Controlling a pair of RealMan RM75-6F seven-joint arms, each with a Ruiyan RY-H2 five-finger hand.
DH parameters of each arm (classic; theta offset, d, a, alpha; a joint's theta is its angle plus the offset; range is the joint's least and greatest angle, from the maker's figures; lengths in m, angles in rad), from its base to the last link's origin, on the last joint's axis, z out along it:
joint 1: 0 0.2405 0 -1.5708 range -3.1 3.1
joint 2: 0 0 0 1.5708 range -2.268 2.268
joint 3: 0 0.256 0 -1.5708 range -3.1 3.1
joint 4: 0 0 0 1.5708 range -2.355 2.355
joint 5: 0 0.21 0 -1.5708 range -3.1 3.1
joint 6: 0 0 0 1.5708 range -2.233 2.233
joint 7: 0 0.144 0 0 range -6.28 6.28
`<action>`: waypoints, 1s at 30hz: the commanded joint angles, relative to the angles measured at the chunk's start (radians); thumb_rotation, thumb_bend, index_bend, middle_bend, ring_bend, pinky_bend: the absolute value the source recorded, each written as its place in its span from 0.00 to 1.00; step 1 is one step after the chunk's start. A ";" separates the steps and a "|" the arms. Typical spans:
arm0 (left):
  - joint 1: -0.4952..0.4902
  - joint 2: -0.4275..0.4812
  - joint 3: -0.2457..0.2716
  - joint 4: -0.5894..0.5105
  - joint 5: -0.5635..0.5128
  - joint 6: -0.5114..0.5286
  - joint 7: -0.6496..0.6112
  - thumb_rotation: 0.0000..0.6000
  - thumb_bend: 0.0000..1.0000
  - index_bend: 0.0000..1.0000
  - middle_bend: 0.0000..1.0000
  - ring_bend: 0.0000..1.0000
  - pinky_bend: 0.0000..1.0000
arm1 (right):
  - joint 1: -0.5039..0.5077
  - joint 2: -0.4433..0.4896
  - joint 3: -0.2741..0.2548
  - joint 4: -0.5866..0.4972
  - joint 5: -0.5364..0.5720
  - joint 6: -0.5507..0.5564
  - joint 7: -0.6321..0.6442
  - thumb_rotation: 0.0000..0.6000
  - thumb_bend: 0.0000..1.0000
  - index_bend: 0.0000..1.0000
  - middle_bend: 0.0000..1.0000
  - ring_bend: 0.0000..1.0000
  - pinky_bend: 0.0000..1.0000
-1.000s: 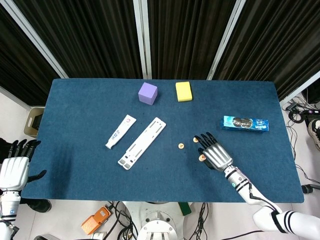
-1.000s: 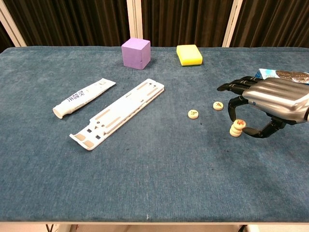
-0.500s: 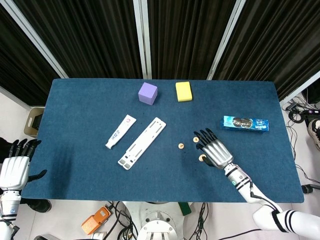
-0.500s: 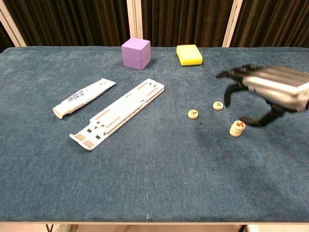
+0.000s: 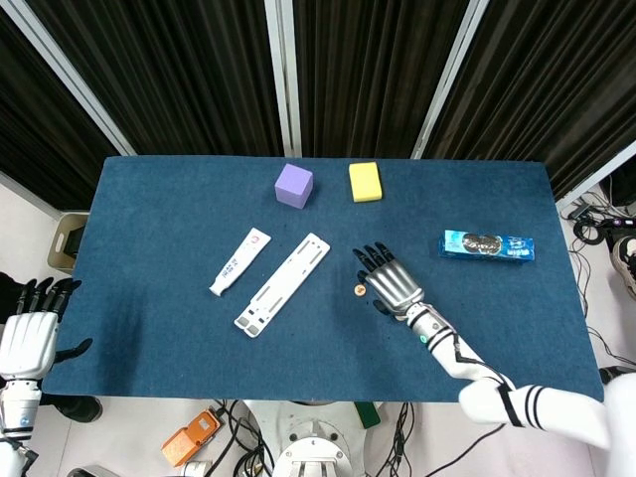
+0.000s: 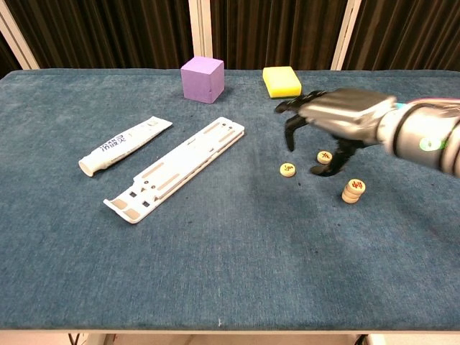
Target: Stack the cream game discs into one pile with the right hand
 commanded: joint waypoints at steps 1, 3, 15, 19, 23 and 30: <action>0.001 -0.002 0.000 0.004 -0.001 -0.001 -0.003 1.00 0.07 0.15 0.13 0.07 0.00 | 0.032 -0.039 0.001 0.040 0.036 -0.019 -0.034 1.00 0.41 0.45 0.09 0.01 0.08; 0.000 -0.003 0.000 0.006 -0.001 -0.002 -0.005 1.00 0.08 0.15 0.13 0.07 0.00 | 0.040 -0.051 0.001 0.055 0.049 -0.019 -0.039 1.00 0.41 0.45 0.09 0.01 0.08; 0.000 -0.009 0.001 0.020 -0.004 -0.009 -0.012 1.00 0.07 0.15 0.13 0.07 0.00 | 0.076 -0.092 -0.017 0.122 0.099 -0.031 -0.037 1.00 0.41 0.48 0.10 0.01 0.08; 0.000 -0.012 0.001 0.025 -0.007 -0.012 -0.014 1.00 0.08 0.15 0.13 0.07 0.00 | 0.087 -0.100 -0.022 0.137 0.109 -0.035 -0.033 1.00 0.44 0.50 0.10 0.01 0.08; 0.001 -0.013 0.001 0.028 -0.007 -0.011 -0.016 1.00 0.08 0.15 0.13 0.07 0.00 | 0.093 -0.105 -0.027 0.147 0.114 -0.033 -0.029 1.00 0.46 0.54 0.11 0.01 0.08; 0.003 -0.015 0.003 0.032 -0.005 -0.009 -0.020 1.00 0.07 0.15 0.13 0.07 0.00 | 0.087 -0.088 -0.028 0.134 0.092 -0.006 0.008 1.00 0.48 0.57 0.13 0.02 0.08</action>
